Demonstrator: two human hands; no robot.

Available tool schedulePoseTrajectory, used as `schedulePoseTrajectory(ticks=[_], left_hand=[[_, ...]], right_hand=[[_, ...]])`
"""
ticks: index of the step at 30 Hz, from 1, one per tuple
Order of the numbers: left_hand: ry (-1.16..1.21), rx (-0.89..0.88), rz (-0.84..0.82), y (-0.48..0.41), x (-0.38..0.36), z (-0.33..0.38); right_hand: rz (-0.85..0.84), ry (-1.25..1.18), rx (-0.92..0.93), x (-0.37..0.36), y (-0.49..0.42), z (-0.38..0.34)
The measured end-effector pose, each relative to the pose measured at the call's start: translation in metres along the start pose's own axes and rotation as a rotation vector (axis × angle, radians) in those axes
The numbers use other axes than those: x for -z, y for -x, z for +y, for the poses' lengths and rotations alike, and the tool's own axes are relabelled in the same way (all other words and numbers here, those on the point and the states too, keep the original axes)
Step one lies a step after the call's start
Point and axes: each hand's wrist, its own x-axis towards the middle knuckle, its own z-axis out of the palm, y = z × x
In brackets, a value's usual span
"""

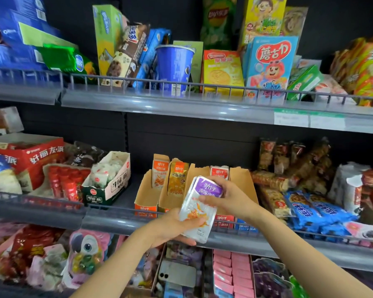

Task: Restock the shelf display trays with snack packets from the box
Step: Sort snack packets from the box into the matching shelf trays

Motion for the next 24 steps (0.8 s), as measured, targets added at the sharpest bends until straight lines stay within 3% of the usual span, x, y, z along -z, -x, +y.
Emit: schedulePoseTrajectory(ticks=[2,4,10,15,20,24], left_hand=[[-0.087,-0.087,0.153,-0.005,0.002,-0.005],[-0.164,-0.173,0.201,-0.008,0.004,-0.008],[-0.149,-0.333,0.149,-0.02,0.009,0.0],[-0.136,-0.343,0.12,-0.042,0.02,0.005],[-0.235,-0.289,0.11,-0.067,0.034,0.009],[-0.427,-0.274,0.461,-0.099,0.06,-0.003]], right_hand=[[0.084,-0.057,-0.016,0.004,-0.003,0.0],[0.111,-0.088,-0.063,0.008,-0.005,0.003],[-0.111,-0.382,-0.233,0.018,-0.016,0.008],[-0.148,-0.521,-0.26,0.034,-0.034,0.012],[-0.082,-0.374,-0.248,0.052,-0.058,0.02],[0.134,-0.074,-0.175,0.066,-0.087,0.023]])
